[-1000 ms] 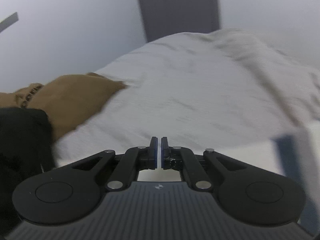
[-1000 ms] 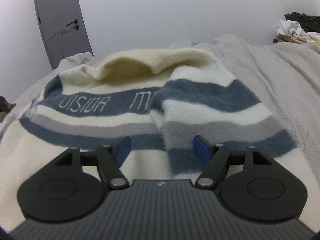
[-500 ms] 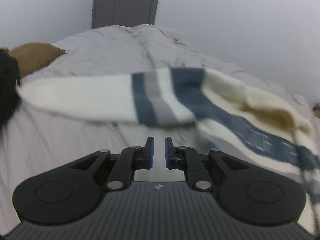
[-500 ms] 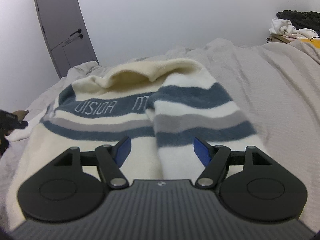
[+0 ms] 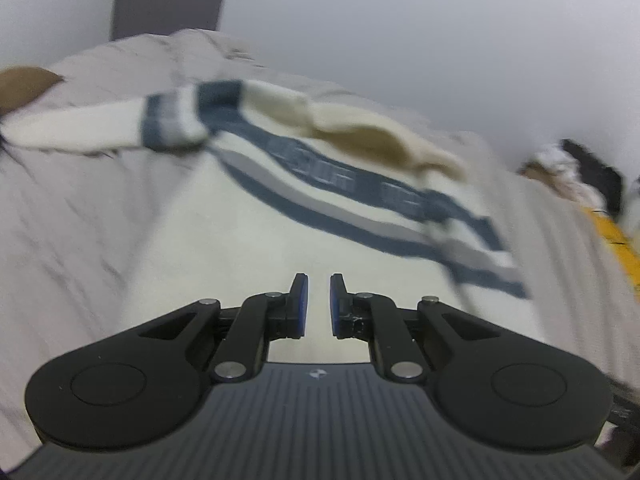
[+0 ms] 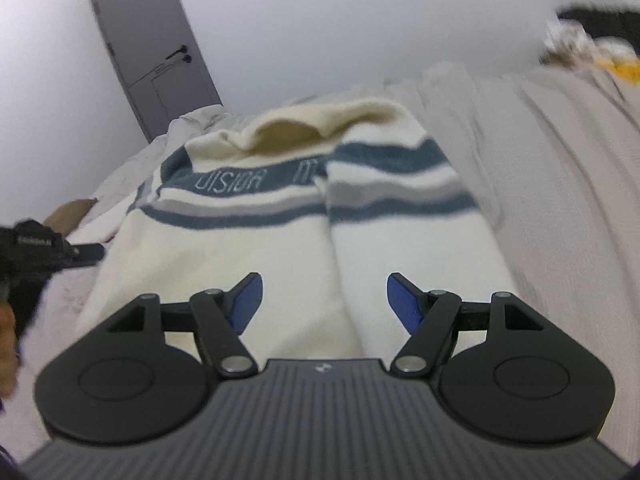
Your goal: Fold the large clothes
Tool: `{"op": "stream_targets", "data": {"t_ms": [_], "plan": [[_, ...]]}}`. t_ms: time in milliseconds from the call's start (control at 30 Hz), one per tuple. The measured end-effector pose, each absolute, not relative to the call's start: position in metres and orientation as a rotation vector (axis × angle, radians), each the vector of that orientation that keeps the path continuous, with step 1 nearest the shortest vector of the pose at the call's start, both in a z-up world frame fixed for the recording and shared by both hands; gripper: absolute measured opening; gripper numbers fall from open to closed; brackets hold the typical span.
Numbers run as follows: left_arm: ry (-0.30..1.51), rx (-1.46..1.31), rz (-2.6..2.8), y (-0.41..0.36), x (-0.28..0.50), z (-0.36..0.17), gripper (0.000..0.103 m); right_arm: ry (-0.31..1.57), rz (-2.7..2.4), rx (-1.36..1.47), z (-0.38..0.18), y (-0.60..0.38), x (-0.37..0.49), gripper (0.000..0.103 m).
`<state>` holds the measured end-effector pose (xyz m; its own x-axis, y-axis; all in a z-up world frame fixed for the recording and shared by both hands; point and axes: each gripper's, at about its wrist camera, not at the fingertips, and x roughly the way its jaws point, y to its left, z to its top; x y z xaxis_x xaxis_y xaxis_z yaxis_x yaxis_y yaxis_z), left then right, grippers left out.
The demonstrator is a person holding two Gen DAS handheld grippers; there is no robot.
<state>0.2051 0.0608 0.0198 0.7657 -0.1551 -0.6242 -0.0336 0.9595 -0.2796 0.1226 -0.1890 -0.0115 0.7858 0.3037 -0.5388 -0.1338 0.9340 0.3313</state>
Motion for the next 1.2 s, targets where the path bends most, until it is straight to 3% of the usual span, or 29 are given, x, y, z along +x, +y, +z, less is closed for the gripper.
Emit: {"op": "stream_targets", "data": {"t_ms": [267,667,733,800,1000,1200], "plan": [[0.688,-0.332,-0.159,0.014,0.153,-0.009,0.013,0.763,0.146,0.349,-0.025,-0.223,0.092,0.073],[0.727,-0.426,-0.125,0.048,0.172,-0.056,0.014,0.918,0.029,0.139,-0.068,-0.193,0.112,0.07],[0.729,-0.442,-0.125,0.052,0.175,-0.058,0.015,0.904,0.009,0.143,-0.067,-0.195,0.112,0.059],[0.73,-0.441,-0.121,0.055,0.177,-0.059,0.015,0.885,-0.035,0.154,-0.062,-0.201,0.11,0.022],[0.716,-0.463,-0.122,0.061,0.177,-0.06,0.015,0.808,-0.071,0.172,-0.018,-0.223,0.114,0.018],[0.712,-0.465,-0.131,0.061,0.181,-0.061,0.015,0.681,-0.155,0.039,0.063,-0.265,0.156,0.017]]}}
